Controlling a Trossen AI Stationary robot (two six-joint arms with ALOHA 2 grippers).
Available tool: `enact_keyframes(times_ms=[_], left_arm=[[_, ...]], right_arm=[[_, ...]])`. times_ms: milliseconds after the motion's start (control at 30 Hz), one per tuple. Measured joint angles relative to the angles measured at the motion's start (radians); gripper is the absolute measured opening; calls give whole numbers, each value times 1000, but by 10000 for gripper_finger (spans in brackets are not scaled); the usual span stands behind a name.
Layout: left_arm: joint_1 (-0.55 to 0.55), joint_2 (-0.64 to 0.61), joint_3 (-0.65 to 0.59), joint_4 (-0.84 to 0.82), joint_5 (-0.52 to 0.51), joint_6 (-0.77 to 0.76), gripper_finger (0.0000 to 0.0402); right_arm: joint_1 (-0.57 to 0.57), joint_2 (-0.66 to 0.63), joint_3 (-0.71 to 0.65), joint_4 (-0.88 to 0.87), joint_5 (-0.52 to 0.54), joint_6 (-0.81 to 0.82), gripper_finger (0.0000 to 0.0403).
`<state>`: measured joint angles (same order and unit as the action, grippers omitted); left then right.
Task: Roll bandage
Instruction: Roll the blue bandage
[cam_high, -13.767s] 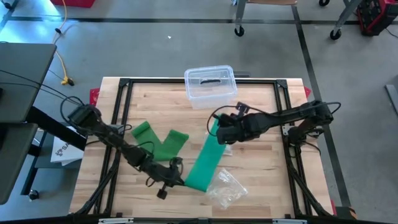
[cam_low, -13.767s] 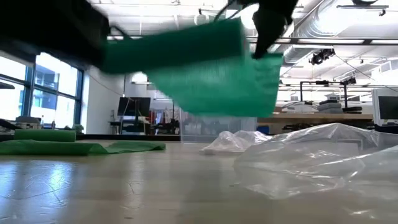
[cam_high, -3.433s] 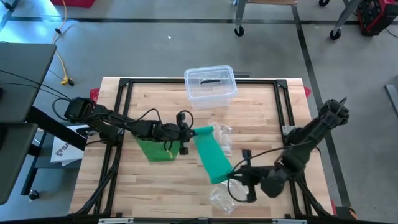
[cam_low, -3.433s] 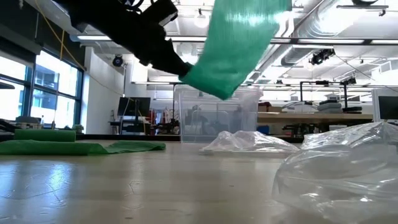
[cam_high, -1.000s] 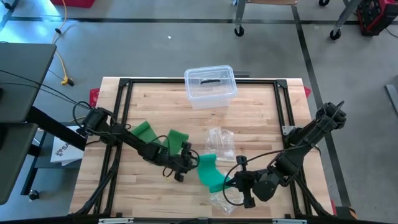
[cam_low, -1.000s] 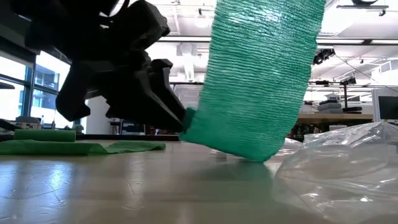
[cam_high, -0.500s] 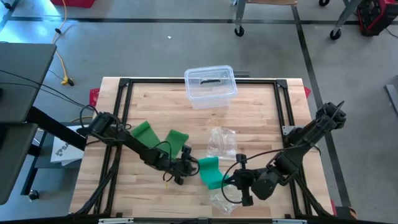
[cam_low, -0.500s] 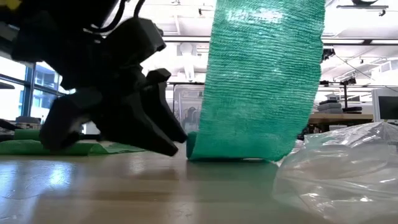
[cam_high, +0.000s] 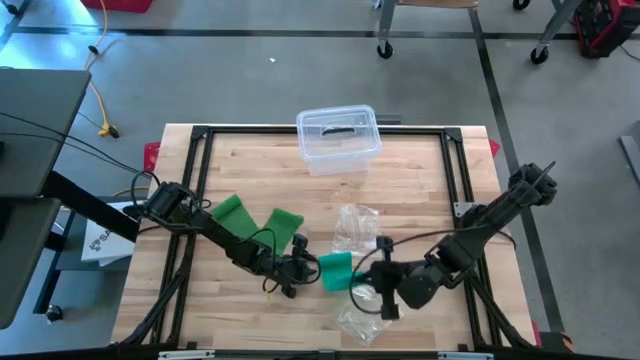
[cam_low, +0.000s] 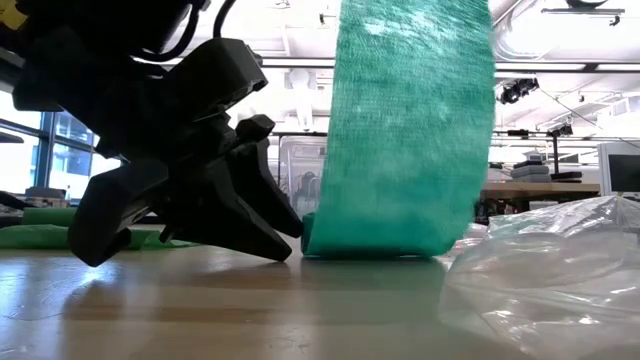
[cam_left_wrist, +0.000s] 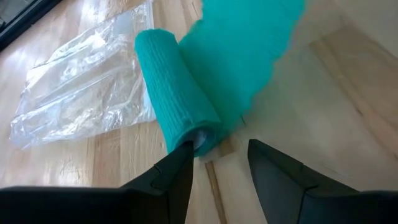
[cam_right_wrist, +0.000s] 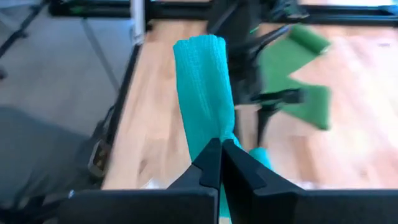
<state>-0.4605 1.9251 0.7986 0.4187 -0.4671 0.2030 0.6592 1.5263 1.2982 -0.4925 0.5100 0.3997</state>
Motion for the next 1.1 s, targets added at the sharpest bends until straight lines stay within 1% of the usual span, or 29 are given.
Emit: enact_keyframes(times_ms=[100, 200, 333, 467, 533, 667, 767, 867, 933, 1033, 1100], left_arm=[[5, 0, 0, 0, 9, -8, 149], [5, 0, 0, 0, 11, -9, 148], [5, 0, 0, 0, 12, -9, 148], [5, 0, 0, -1, 14, -16, 148], [5, 0, 0, -2, 15, -17, 148], [5, 0, 0, -2, 16, -18, 148], [5, 0, 0, -3, 16, -25, 148], [5, 0, 0, -5, 16, -27, 148], [5, 0, 0, -7, 15, -28, 148], [5, 0, 0, -8, 16, -34, 148], [5, 0, 0, -9, 15, -36, 148]], right_arm=[[-56, -2, 40, -42, 13, -16, 0], [-130, -2, 62, -70, 10, -67, 0], [-252, 0, 62, -102, -31, -137, 0], [-374, 8, 61, -129, -47, -181, 0], [-431, 11, 61, -126, -42, -204, 0], [-535, 37, 61, -128, 4, -217, 0], [-600, 71, 61, -121, -8, -218, 3], [-640, 101, 61, -127, -70, -217, 30], [-653, 112, 60, -129, -102, -199, 63], [-659, 109, 60, -151, -111, -189, 119], [-651, 94, 60, -203, -115, -170, 152]])
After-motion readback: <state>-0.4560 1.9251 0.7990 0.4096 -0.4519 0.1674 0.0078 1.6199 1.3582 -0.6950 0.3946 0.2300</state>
